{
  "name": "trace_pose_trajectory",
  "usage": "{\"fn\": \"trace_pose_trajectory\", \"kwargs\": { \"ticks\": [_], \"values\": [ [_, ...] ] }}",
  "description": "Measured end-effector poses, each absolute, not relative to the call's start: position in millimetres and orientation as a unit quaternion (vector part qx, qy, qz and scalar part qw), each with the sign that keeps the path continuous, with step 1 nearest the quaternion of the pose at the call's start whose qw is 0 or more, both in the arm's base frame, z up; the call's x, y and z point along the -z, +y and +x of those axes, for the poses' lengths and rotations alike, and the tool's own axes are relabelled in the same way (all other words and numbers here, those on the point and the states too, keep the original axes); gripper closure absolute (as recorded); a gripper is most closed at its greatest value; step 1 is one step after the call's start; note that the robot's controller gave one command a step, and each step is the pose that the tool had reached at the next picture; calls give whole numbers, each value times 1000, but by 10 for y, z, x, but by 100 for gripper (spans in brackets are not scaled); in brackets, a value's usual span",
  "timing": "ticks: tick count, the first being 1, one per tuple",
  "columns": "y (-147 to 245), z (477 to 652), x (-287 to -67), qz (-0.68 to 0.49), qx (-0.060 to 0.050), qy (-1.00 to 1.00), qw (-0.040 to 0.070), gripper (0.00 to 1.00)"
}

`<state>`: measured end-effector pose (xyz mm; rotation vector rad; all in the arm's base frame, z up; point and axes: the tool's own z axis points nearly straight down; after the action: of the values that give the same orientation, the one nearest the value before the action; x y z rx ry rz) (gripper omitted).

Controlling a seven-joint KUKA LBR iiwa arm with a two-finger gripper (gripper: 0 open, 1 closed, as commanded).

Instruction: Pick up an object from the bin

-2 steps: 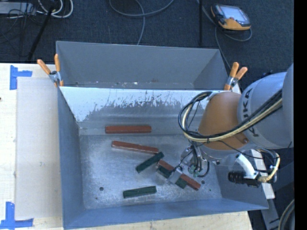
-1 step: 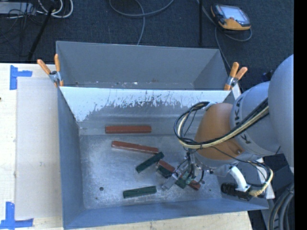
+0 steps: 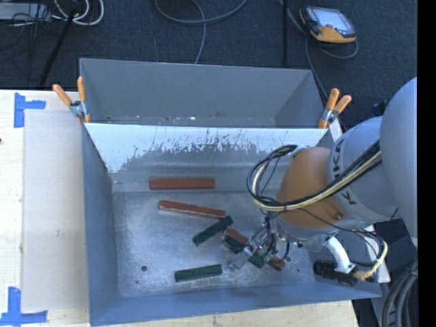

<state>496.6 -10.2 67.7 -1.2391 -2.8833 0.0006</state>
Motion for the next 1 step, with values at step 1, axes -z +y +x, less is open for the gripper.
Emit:
{"fn": "trace_pose_trajectory", "kwargs": {
  "ticks": [1],
  "values": [
    [-103,4967,-678,-396,0,-918,1,100]
  ]
}}
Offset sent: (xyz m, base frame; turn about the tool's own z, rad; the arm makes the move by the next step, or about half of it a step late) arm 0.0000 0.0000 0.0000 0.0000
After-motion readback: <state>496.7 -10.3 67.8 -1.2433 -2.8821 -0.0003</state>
